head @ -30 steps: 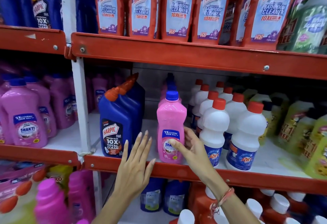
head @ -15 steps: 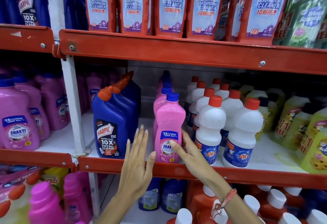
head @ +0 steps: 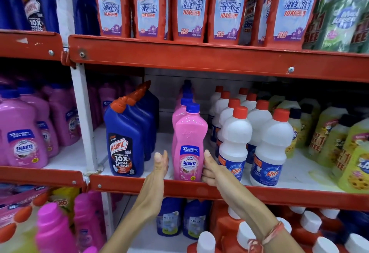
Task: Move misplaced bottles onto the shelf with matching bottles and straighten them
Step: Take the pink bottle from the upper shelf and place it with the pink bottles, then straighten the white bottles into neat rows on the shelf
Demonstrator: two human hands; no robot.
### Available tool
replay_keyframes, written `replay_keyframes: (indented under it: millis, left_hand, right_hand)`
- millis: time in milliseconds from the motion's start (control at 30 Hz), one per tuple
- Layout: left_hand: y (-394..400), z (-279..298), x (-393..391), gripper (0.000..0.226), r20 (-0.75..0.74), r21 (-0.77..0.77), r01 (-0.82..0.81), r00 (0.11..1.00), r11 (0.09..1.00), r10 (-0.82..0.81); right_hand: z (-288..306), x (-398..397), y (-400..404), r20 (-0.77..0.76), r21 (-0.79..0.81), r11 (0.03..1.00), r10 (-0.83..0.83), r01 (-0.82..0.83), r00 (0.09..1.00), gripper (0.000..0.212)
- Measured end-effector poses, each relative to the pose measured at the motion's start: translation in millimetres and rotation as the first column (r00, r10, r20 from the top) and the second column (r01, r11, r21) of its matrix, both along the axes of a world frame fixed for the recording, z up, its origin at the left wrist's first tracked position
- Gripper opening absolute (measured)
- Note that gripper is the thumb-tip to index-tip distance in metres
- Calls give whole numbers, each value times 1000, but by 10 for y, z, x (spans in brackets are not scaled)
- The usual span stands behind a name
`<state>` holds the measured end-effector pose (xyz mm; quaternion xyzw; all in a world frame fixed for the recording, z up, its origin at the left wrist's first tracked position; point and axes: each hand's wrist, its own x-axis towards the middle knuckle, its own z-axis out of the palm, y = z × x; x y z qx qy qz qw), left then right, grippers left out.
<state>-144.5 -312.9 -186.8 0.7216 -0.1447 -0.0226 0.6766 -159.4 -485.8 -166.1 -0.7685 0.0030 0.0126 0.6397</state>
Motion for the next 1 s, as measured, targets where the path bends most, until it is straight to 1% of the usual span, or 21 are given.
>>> replay_keyframes:
  millis: [67,167,200,233,300,367,400,500,567,633,733,800,867,933,1000]
  left_hand:
    - [-3,-4,-21,106,9,23,-16,1000,1000,16]
    - [8,-11,-75,116,114,8,-73,991,997,71]
    - [7,2,-107,112,189,-1,-100,977,995,98]
    - [-6,29,-148,101,280,0,-137,951,991,131]
    - [-52,88,-208,74,442,-11,-254,867,967,232]
    - [-126,134,-228,60,522,-68,-316,797,946,304]
    - [-179,153,-240,57,536,-90,-315,784,945,313]
    - [-403,162,-306,53,516,-84,-238,820,968,246]
    - [-586,135,-362,51,466,-53,-166,868,985,172]
    - [-795,89,-417,46,399,-62,-81,912,995,99]
    - [-1089,47,-496,40,328,-47,3,945,999,13]
    - [-1268,47,-538,46,291,10,43,956,999,-44]
    - [-1442,62,-566,62,249,57,84,964,995,-95]
    - [-1594,87,-593,72,209,63,119,969,991,-130]
    - [-1709,100,-597,77,184,35,132,973,991,-136]
  right_hand:
    - [7,-20,10,1,9,1000,-6,6,1000,39]
    - [18,-63,27,-5,-4,1000,-22,22,1000,34]
    - [36,-92,29,-2,-13,999,-35,35,999,33]
    - [54,-118,29,1,-17,999,-48,48,999,31]
    - [90,-162,-5,15,-26,997,-67,67,998,26]
    - [140,-211,-65,45,-28,993,-112,113,993,23]
    - [158,-232,-116,66,-34,990,-138,140,988,23]
    - [237,-379,-295,125,-30,974,-217,222,968,23]
    - [257,-497,-458,155,-22,960,-273,280,949,29]
    - [253,-611,-656,193,-13,942,-326,335,925,32]
    - [250,-740,-950,207,19,905,-419,425,884,35]
    - [239,-788,-1131,203,65,875,-482,479,852,38]
    - [218,-791,-1283,207,136,845,-535,517,820,39]
    - [193,-759,-1385,216,195,816,-577,544,787,36]
    - [166,-706,-1461,200,230,800,-596,554,778,28]
